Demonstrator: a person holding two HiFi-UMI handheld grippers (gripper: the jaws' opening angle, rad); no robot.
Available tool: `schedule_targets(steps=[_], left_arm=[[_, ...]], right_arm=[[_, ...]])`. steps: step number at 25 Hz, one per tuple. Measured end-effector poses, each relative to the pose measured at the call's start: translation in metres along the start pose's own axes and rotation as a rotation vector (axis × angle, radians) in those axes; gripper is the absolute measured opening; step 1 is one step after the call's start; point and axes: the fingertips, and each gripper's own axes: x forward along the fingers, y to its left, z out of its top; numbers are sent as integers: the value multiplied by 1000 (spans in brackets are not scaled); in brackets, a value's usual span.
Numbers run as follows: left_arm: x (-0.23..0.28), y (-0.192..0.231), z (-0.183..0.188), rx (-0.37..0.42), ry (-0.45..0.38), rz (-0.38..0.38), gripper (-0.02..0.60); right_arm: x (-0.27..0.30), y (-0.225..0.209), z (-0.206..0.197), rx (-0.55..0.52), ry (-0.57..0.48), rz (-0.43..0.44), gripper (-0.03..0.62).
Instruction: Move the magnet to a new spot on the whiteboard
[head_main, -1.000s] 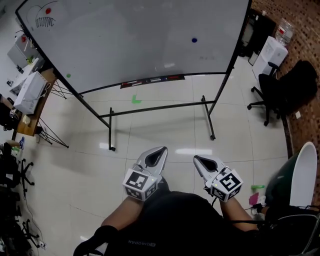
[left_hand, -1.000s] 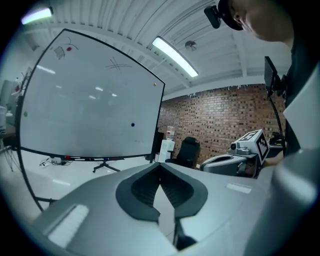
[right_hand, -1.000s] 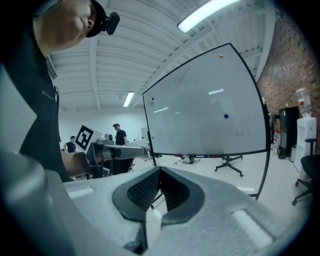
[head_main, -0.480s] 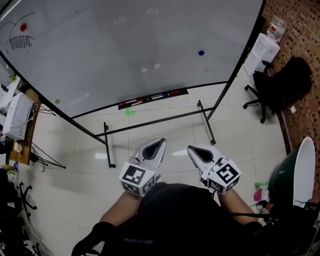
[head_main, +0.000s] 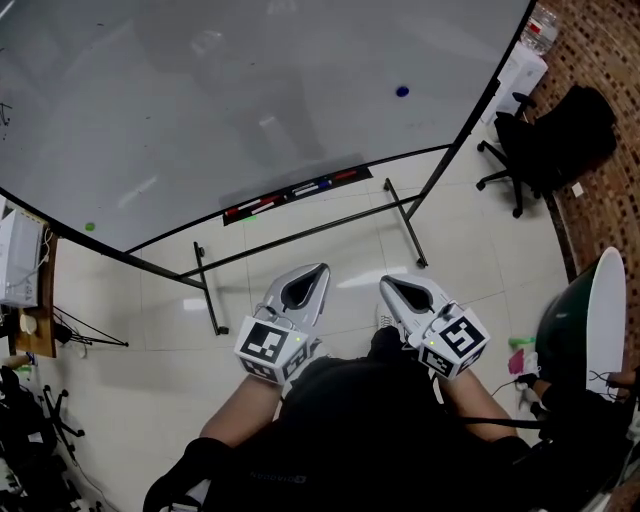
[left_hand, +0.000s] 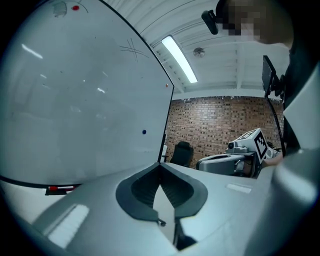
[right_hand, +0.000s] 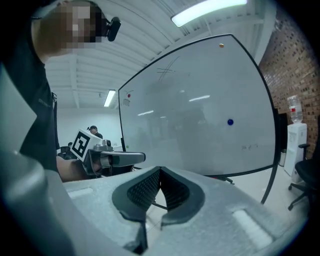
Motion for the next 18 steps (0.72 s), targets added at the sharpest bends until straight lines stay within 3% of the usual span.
schedule_targets(steps=[6,14,18], left_arm=[[19,19,11,7,-15,46,14],[66,38,45,34,-70,157,14],[95,48,48,47,-80,209,14]], right_arm=[[21,-38,18,-52,-21,-13,6],[57,-147,74,-229,-80,-76,6],[83,-200,94,-304,-79,-81,36]])
